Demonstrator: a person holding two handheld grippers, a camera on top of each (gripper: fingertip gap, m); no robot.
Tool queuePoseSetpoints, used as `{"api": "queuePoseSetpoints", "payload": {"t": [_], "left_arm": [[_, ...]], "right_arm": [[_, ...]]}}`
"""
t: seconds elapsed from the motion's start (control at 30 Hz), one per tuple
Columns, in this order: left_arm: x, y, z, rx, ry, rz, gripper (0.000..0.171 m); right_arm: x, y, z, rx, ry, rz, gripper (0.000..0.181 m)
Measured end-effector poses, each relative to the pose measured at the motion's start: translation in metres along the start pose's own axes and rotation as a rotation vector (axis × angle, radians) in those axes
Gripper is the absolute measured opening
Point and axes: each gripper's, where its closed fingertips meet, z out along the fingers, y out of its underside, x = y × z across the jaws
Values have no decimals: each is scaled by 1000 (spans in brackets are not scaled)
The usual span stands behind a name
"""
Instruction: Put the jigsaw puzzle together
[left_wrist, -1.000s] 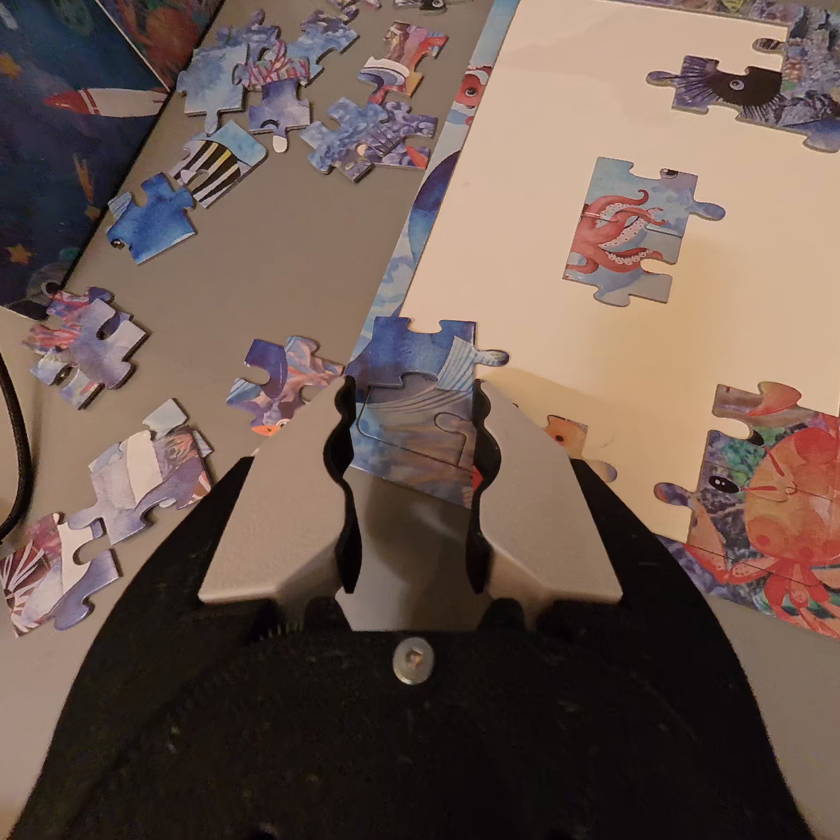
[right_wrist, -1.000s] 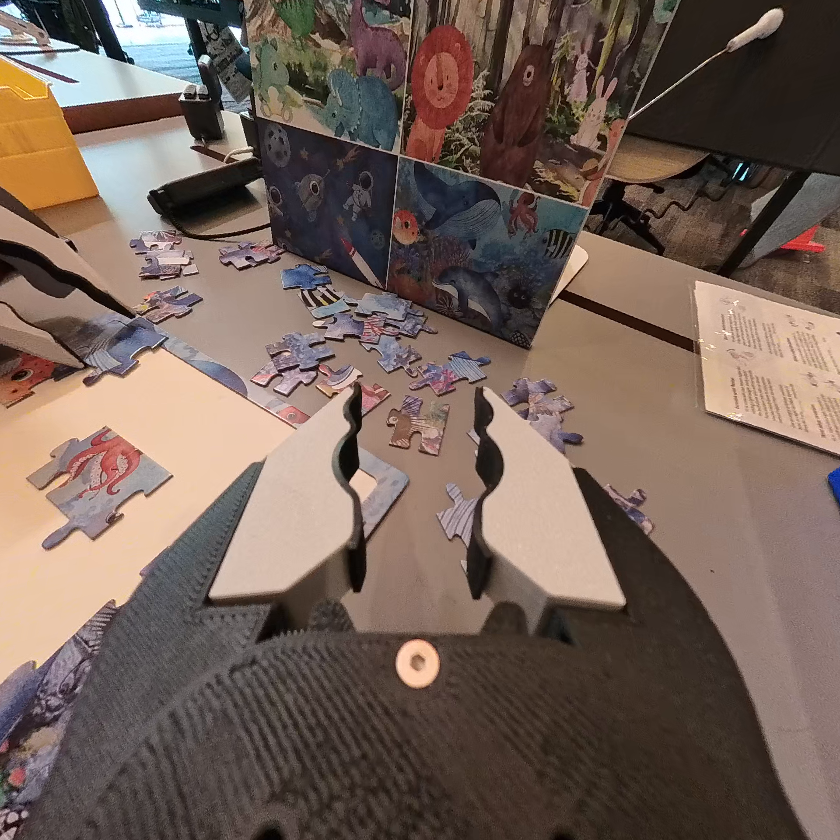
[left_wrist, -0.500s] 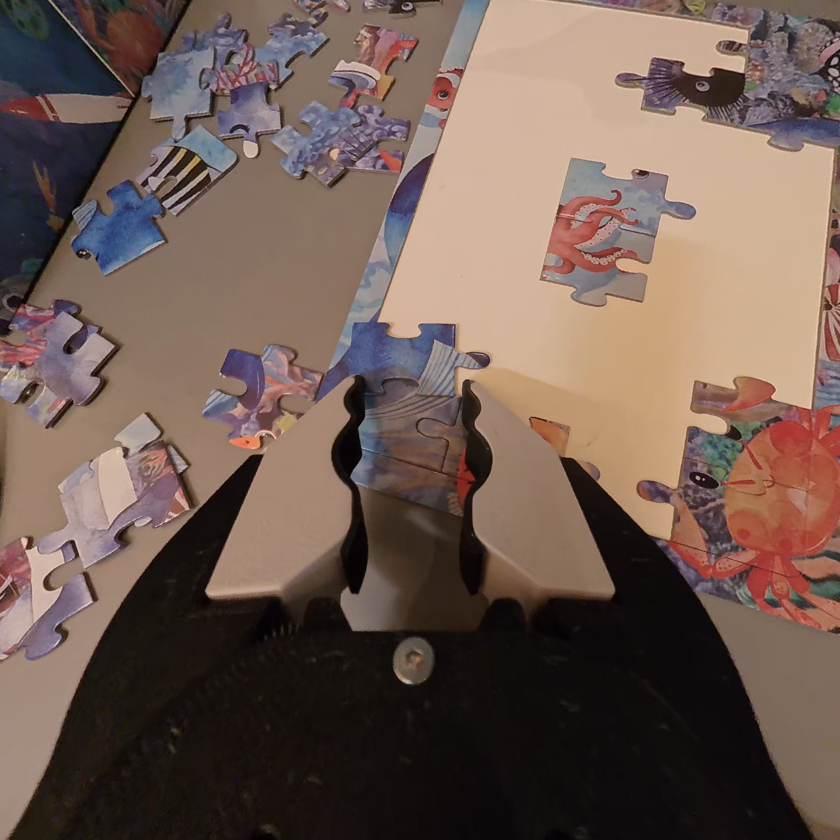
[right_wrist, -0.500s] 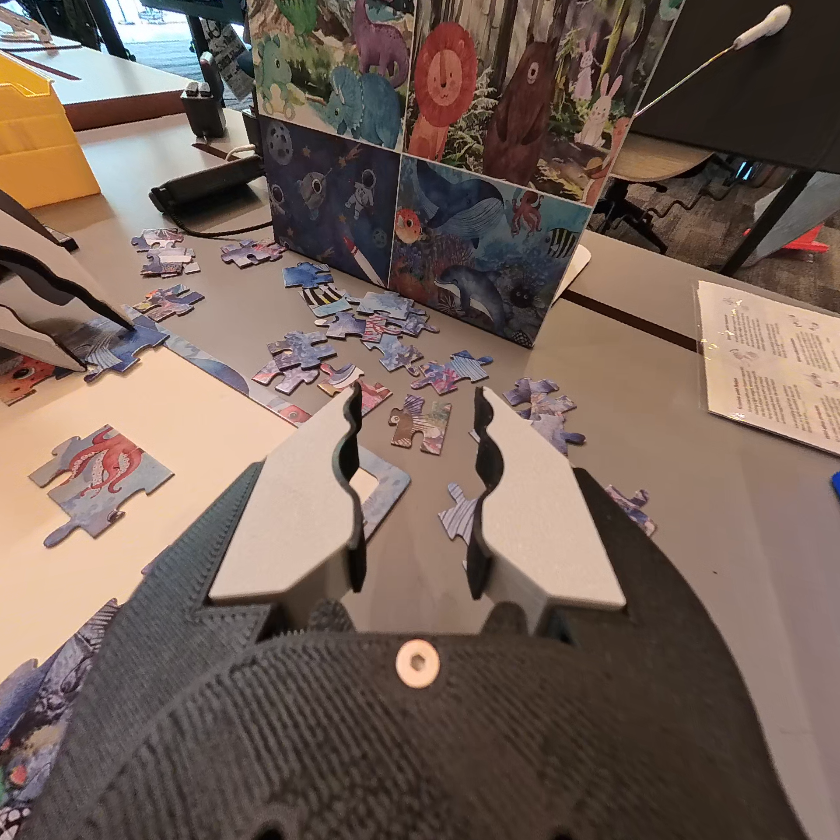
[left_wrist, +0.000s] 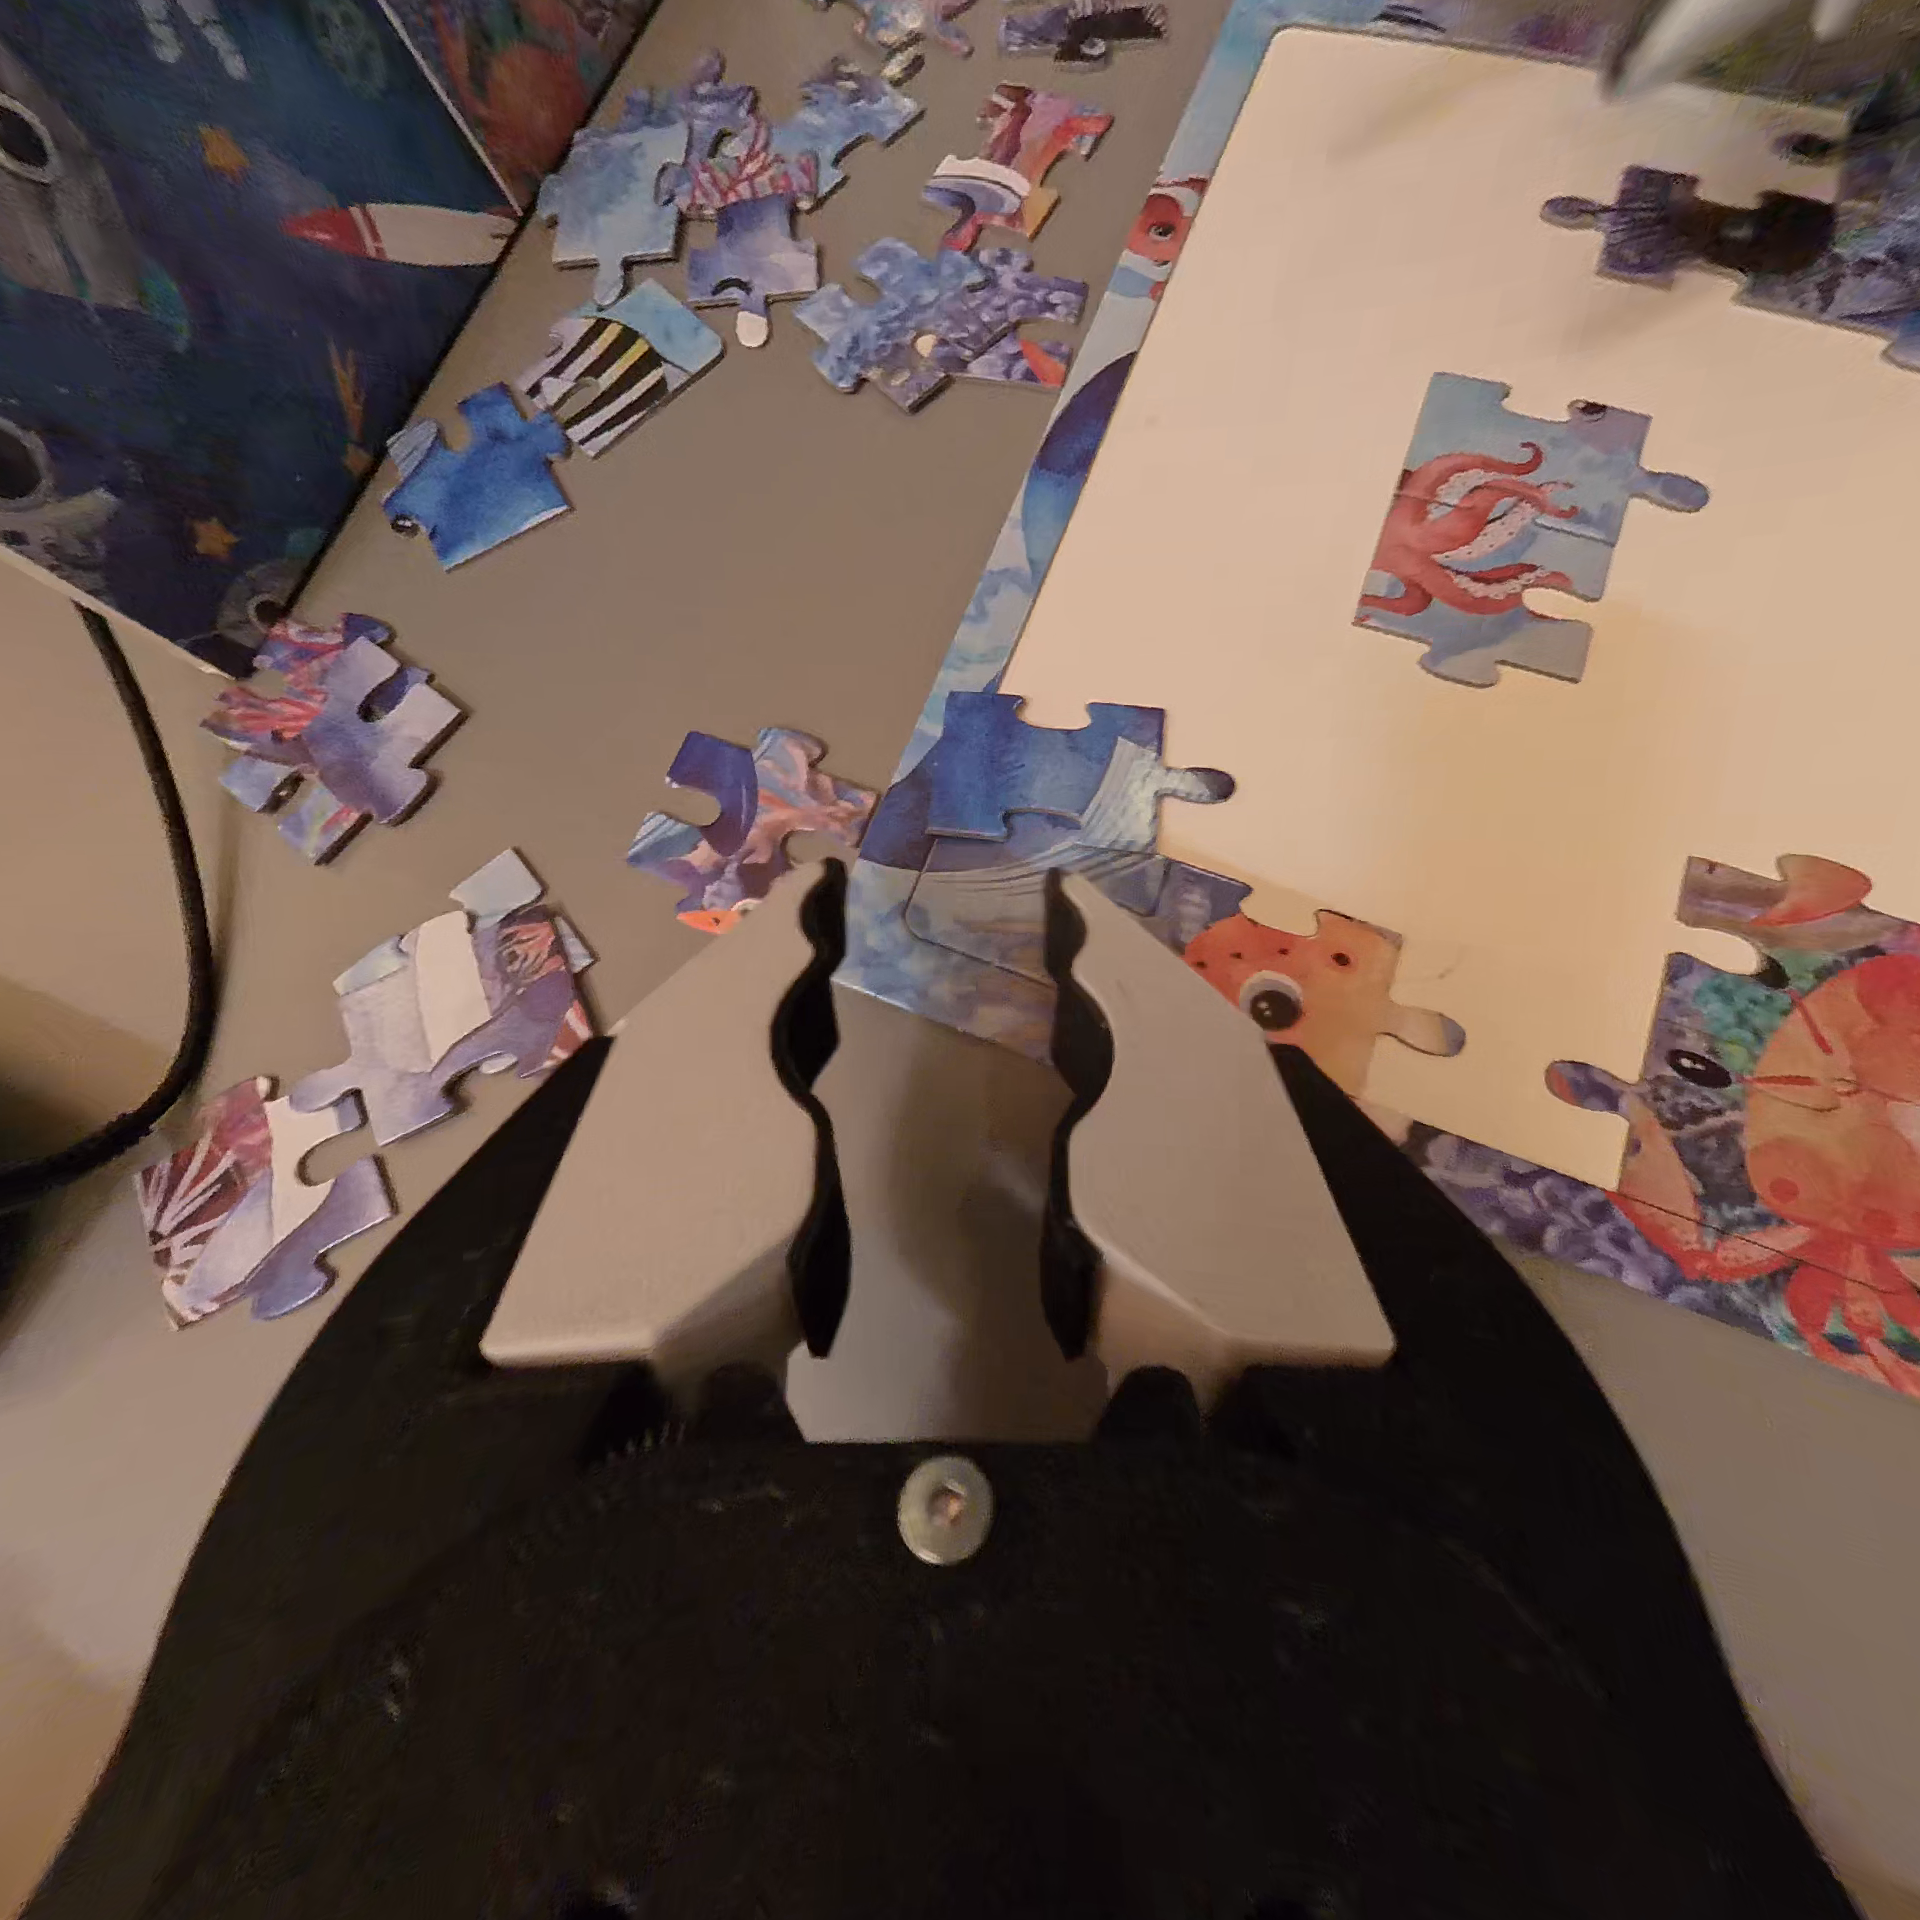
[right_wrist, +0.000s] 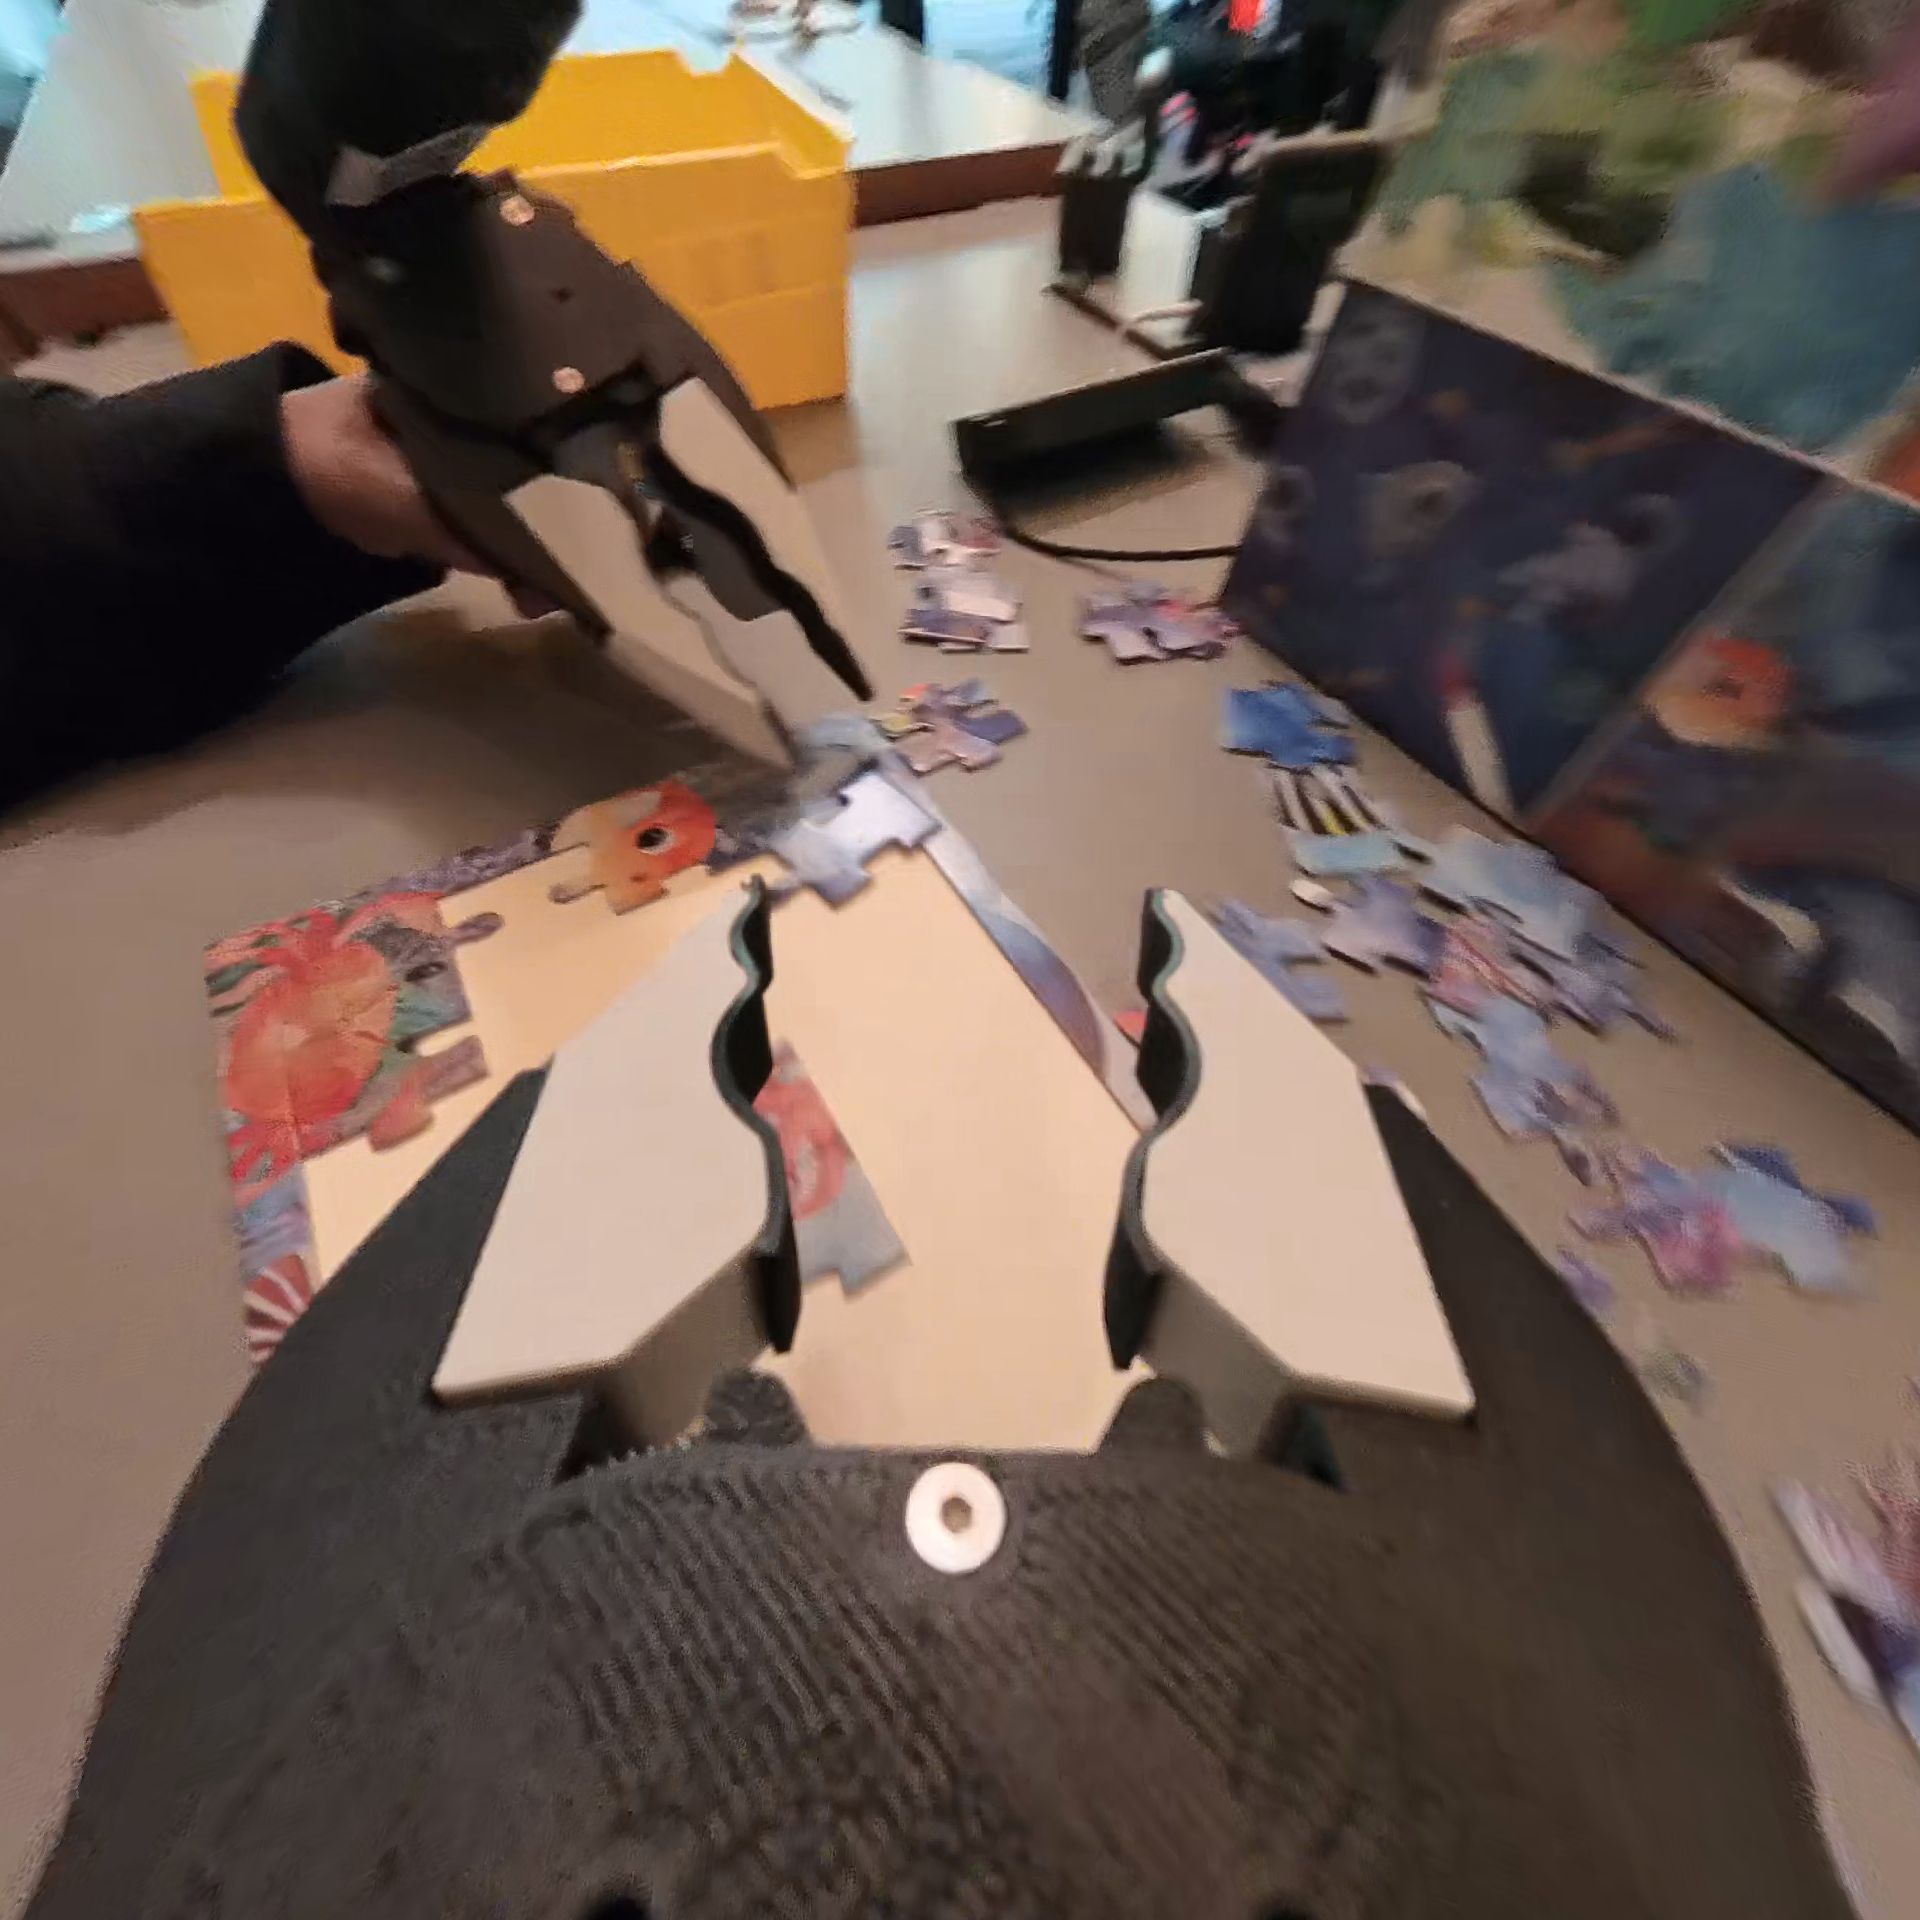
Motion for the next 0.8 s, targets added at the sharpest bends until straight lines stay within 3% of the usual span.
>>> {"api": "queuePoseSetpoints", "payload": {"t": [0.1,0.27,0.5,0.67,0.8], "left_arm": [[2,-8,1,55,10,-13,12],[5,0,7,2,31,-16,1],[9,-1,15,-10,41,-36,10],[2,-2,16,-4,-6,-51,10],[12,-5,17,2,36,-28,12]], "right_arm": [[-23,-16,32,-60,-84,-66,69],[-44,-12,79,-164,-226,-32,65],[-60,35,98,-342,-232,-49,64],[-69,43,99,-386,-258,-30,63],[-73,46,95,-395,-261,-34,61]]}}
